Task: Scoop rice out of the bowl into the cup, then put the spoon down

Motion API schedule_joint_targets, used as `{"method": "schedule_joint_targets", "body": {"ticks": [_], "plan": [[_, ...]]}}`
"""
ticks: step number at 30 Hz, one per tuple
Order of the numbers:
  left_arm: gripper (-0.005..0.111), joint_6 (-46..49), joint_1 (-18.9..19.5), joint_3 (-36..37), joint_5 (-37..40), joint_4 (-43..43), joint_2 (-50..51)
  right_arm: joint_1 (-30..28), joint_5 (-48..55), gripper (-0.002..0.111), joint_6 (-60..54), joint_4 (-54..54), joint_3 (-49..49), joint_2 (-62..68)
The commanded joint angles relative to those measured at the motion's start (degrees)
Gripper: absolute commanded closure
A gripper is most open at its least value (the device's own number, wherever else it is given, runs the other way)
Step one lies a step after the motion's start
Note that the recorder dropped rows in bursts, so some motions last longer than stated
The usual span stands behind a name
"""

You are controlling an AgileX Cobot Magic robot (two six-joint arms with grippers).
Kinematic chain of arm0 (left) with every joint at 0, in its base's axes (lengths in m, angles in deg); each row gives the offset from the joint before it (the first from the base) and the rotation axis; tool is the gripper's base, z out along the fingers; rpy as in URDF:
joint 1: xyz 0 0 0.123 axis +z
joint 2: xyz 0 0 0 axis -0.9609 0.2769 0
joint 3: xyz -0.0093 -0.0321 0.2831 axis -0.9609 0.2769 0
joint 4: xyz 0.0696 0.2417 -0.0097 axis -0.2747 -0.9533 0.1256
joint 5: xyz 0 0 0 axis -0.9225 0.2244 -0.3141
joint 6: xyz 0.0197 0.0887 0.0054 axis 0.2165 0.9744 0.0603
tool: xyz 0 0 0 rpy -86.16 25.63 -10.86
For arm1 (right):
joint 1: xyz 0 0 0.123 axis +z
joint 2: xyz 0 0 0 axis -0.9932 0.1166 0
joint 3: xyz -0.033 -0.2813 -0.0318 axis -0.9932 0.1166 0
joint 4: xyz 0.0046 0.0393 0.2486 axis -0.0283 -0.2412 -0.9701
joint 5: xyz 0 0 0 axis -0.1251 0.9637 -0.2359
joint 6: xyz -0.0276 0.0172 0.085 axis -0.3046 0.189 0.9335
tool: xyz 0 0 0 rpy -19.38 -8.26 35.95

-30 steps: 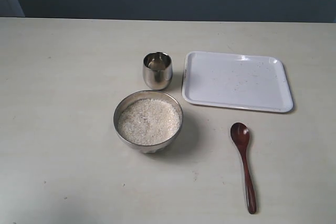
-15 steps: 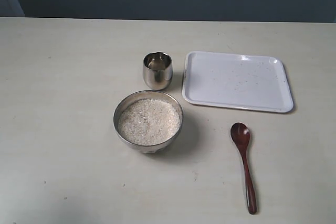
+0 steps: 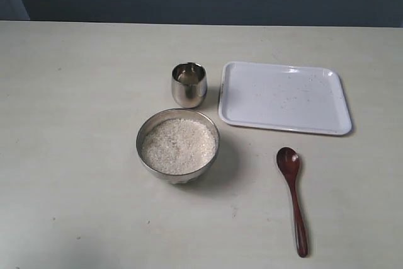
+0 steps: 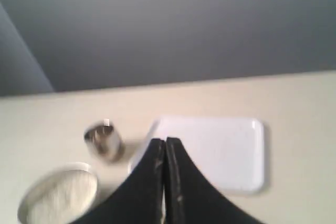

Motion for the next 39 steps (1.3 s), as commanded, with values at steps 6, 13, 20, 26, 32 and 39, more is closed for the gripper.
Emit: {"method": "schedule_joint_targets", "body": {"ticks": [6,13,20,26,32,39], "plan": [[0.106,-0.15,0.13,-0.25,-0.75,0.00,-0.22,0.72,20.94,0.109,-8.76,-1.63,-12.24,33.52],[0.106,-0.15,0.13,-0.25,-0.75,0.00,-0.22,3.52,24.66,0.109,-13.09,-6.74,-12.24,52.32],[0.106,-0.15,0.13,-0.25,-0.75,0.00,-0.22,13.54,19.19,0.109,-3.72,1.36,-12.24,63.76],[0.106,-0.15,0.13,-0.25,-0.75,0.00,-0.22,24.48,9.06,0.109,11.77,7.63,-10.23,66.69],[0.106,-0.15,0.02,-0.25,-0.75,0.32,-0.22,28.57,4.47,0.109,15.09,10.24,-6.98,69.09],[0.106,-0.15,0.02,-0.25,-0.75,0.32,-0.22,28.57,3.39,0.105,15.10,10.12,-4.94,74.80]]}}
